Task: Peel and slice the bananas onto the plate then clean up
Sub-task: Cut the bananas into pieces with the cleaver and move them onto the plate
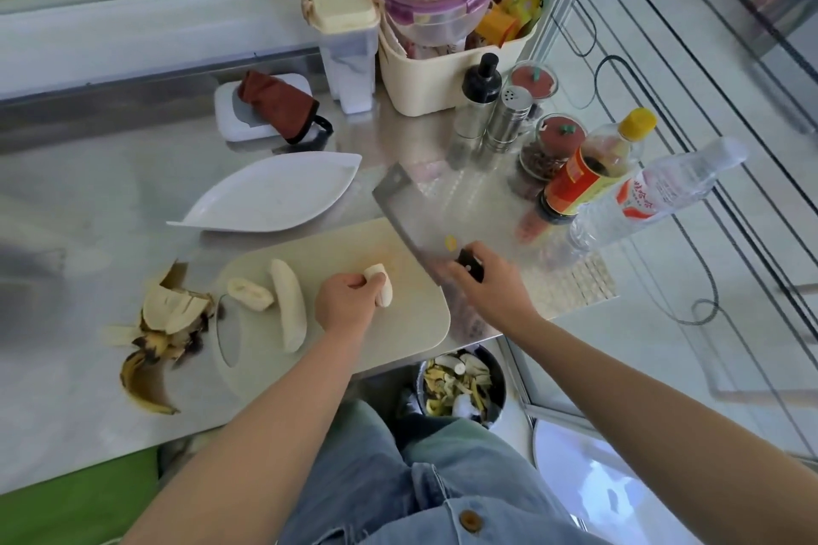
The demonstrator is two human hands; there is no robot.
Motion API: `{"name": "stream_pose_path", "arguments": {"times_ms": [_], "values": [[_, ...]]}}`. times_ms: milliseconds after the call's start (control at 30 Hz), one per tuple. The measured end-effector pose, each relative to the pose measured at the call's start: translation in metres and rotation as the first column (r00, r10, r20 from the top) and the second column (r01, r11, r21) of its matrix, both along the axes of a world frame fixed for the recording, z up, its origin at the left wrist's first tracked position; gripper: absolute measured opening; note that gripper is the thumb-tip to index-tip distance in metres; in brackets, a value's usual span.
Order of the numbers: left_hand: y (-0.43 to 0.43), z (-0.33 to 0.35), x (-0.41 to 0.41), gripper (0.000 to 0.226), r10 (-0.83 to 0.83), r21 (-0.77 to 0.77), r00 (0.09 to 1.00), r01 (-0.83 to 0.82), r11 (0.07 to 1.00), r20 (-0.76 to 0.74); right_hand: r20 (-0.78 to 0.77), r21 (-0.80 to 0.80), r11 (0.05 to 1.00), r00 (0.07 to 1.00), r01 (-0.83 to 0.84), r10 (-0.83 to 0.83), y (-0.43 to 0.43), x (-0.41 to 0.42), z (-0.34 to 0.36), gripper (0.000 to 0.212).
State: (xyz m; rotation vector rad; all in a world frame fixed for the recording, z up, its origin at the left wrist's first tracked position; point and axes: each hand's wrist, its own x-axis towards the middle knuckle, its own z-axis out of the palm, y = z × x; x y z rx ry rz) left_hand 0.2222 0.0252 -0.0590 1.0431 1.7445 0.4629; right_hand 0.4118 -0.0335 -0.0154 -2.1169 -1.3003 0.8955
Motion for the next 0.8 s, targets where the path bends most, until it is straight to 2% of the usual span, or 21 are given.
{"name": "stream_pose_path", "arguments": {"times_ms": [67,167,300,400,433,500,567,600,633,700,800], "values": [[0.0,0.001,0.0,0.029,-0.013,0.005,1.0,0.013,1.0,0.0,0.079,-0.05,0.997,0.995,-0.058,0.061,-0.005,-0.008,-0.004,0.017],[-0.002,0.005,0.001,0.028,-0.151,0.055,0.983,0.157,0.986,-0.104,0.151,-0.09,0.992,0.984,-0.086,0.099,-0.011,-0.018,-0.008,0.018],[-0.005,0.012,0.006,0.028,-0.295,0.124,0.913,0.339,0.933,-0.282,0.018,-0.117,0.987,0.993,-0.11,0.113,-0.013,-0.03,-0.008,0.022],[-0.004,0.016,0.004,0.018,-0.304,0.225,0.867,0.413,0.883,-0.396,0.047,-0.084,0.991,0.993,-0.105,0.109,-0.013,-0.035,-0.01,0.019],[-0.003,0.015,0.001,0.019,-0.321,0.288,0.829,0.48,0.829,-0.459,0.07,-0.077,0.992,0.992,-0.096,0.101,-0.013,-0.036,-0.01,0.016],[0.001,0.01,-0.01,0.023,-0.356,0.398,0.708,0.662,0.635,-0.61,0.109,-0.057,0.996,0.991,-0.074,0.08,-0.013,-0.037,-0.01,0.014],[0.004,0.007,-0.021,0.032,-0.352,0.421,0.595,0.783,0.459,-0.723,0.132,-0.028,0.997,0.988,-0.073,0.076,-0.013,-0.037,-0.008,0.014],[0.004,0.008,-0.025,0.034,-0.35,0.425,0.575,0.802,0.419,-0.74,0.139,-0.017,0.996,0.986,-0.089,0.09,-0.014,-0.036,-0.008,0.015],[0.003,0.008,-0.028,0.034,-0.361,0.436,0.582,0.801,0.411,-0.728,0.144,-0.011,0.994,0.983,-0.109,0.11,-0.015,-0.036,-0.007,0.016],[-0.002,0.006,-0.034,0.033,-0.415,0.474,0.654,0.75,0.461,-0.632,0.155,-0.03,0.989,0.976,-0.147,0.15,-0.016,-0.038,-0.007,0.013],[-0.012,0.001,-0.037,0.028,-0.409,0.499,0.818,0.572,0.651,-0.404,0.186,-0.097,0.977,0.961,-0.19,0.205,-0.017,-0.039,-0.009,0.012]]}}
